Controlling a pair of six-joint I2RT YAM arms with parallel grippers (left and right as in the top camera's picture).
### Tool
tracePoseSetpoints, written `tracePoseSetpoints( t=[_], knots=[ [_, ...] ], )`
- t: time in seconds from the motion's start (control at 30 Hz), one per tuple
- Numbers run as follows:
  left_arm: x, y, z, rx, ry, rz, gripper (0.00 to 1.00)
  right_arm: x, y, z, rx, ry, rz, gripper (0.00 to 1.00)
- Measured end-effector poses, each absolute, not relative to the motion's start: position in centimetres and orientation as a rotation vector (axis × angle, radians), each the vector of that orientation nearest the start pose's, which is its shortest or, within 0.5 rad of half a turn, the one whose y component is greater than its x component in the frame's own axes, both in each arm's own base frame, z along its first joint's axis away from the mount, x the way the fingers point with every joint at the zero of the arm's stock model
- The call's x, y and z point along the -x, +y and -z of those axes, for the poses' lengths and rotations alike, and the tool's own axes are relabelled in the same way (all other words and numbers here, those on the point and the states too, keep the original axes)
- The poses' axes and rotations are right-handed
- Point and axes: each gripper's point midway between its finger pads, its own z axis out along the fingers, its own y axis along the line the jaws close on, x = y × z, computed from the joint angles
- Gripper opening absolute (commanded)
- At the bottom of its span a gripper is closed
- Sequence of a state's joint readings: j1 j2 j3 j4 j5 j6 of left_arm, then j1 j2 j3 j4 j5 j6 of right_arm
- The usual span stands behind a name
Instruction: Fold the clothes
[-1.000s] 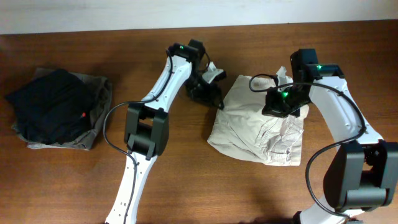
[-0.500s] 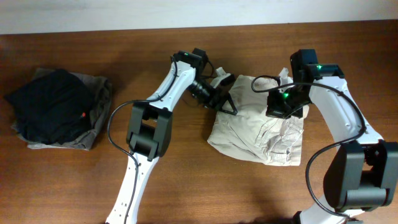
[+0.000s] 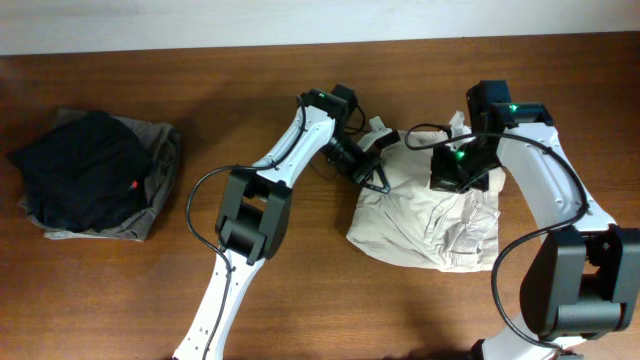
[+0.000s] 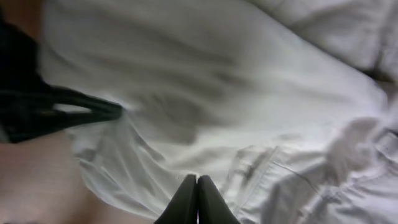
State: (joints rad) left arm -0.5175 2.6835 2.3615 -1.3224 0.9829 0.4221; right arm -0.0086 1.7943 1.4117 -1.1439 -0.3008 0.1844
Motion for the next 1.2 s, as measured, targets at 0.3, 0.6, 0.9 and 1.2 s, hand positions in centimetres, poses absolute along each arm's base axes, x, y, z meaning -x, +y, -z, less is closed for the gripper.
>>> tracePoseSetpoints(
  t=[0.3,0.6,0.9,1.2],
  knots=[
    [-40.4,-30.3,-3.4,-0.930,2.886,1.200,0.01,-33.5,3.7,-9.4,-0.301,3.100,-0.366,0.07],
    [-42.0,-27.8,-7.2,-0.921,2.892,0.834,0.01,-36.3,6.9,-7.9,-0.231,2.974,-0.548,0.05],
    [-39.7,-29.9,-6.3,-0.984,2.955,0.626,0.01,-36.7,13.5,-3.1,-0.220,2.934,-0.870,0.04],
    [-39.8,-30.4,-7.0,-0.842,2.994,0.570,0.00,-37.2,14.2,-2.2,-0.356,2.926,-0.945,0.04]
  ],
)
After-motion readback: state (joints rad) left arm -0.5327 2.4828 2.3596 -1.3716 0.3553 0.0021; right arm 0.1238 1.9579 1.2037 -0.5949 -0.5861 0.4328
